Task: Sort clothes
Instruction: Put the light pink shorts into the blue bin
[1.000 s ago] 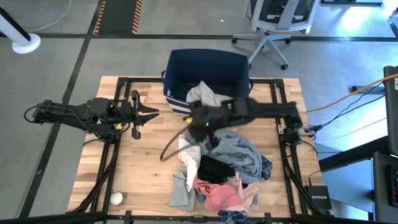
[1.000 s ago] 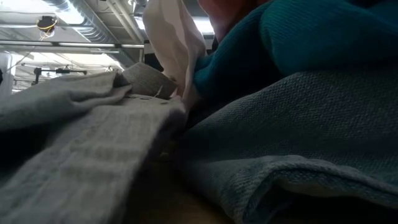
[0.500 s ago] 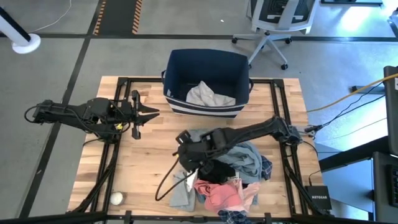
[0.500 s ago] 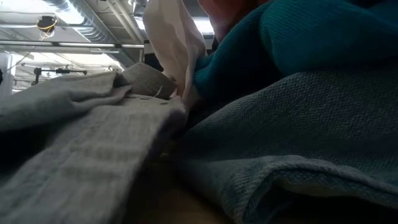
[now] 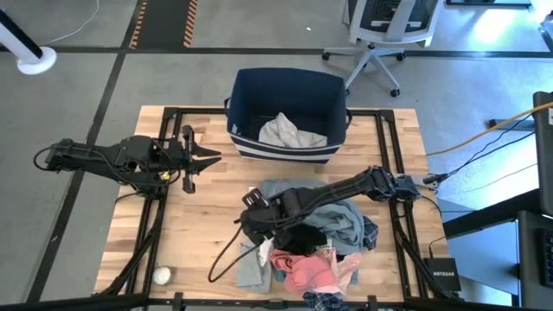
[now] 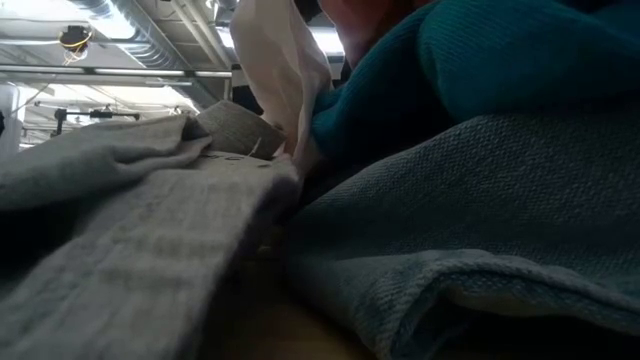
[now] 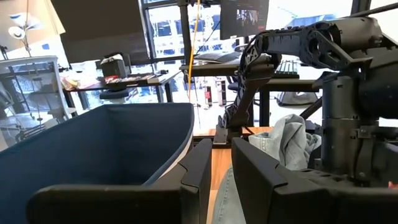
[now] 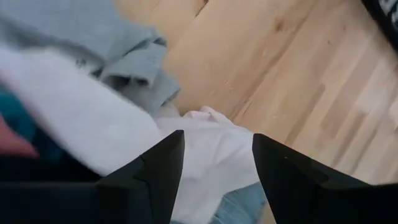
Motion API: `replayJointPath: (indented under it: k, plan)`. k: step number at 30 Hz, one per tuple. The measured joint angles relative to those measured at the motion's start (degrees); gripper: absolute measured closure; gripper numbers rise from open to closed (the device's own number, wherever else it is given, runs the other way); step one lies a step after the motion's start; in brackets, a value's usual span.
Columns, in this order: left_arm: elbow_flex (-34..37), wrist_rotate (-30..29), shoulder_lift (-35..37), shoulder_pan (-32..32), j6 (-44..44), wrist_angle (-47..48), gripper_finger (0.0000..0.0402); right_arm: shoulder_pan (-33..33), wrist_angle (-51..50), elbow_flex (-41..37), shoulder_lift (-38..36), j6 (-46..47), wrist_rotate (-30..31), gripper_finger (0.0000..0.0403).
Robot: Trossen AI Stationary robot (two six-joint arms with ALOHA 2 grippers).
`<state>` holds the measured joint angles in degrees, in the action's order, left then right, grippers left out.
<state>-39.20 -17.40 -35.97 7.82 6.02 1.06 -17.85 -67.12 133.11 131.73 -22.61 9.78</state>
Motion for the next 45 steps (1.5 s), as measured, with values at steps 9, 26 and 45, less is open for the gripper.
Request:
replayJointPath:
  k: [9,26,45]
  plan:
    - [0.00,0.01,0.00,0.01,-0.02,-0.01,0.0343,0.24,-0.81,-0.05,1.56,11.87,-4.08,0.0193]
    - [0.00,0.01,-0.02,0.01,-0.02,0.02,0.0343,1.40,-5.87,-0.62,3.29,13.33,2.60,0.0193]
    - [0.00,0.01,0.00,0.01,-0.04,0.04,0.0343,1.36,-2.90,-9.15,3.32,7.28,-0.28,0.0239]
